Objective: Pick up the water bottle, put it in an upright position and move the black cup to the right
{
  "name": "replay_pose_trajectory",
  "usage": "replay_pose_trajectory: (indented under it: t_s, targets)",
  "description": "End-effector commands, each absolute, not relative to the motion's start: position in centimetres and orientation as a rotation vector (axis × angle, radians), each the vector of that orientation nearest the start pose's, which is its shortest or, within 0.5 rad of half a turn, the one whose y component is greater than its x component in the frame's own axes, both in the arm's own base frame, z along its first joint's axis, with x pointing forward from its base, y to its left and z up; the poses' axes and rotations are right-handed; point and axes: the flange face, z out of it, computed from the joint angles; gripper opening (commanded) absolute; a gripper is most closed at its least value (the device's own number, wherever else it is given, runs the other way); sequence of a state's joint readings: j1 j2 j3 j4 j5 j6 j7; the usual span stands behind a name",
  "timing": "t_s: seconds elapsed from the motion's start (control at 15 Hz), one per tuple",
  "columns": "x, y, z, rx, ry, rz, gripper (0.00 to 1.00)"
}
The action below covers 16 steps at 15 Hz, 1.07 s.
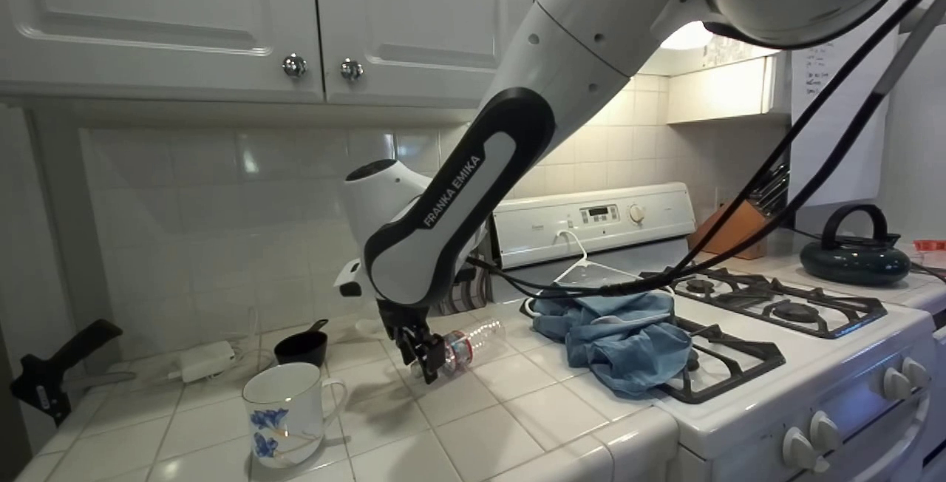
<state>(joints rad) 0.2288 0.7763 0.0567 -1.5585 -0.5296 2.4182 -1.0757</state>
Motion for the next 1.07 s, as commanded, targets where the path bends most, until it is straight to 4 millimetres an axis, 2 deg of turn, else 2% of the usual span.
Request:
replay_pose_trajectory:
  t_s: [0.0, 0.07, 0.33, 0.47, 0.6, 0.87, 1.0]
  targets:
    - [68.7, 19.7, 19.2, 1.822, 2.115, -0.088, 0.54]
    - [68.7, 19.8, 19.2, 1.822, 2.116, -0.088, 0.39]
    - [68.7, 19.8, 19.2, 1.822, 2.107, -0.085, 0.07]
    - [68.6, 19.8, 19.8, 1.842, 2.068, -0.071, 0.09]
    - [67.8, 20.0, 21.7, 1.918, 2.003, 0.013, 0.09]
    - [64.3, 20.1, 26.9, 2.114, 1.858, 0.258, 0.08]
    - [62.6, 19.4, 29.3, 2.205, 1.791, 0.354, 0.08]
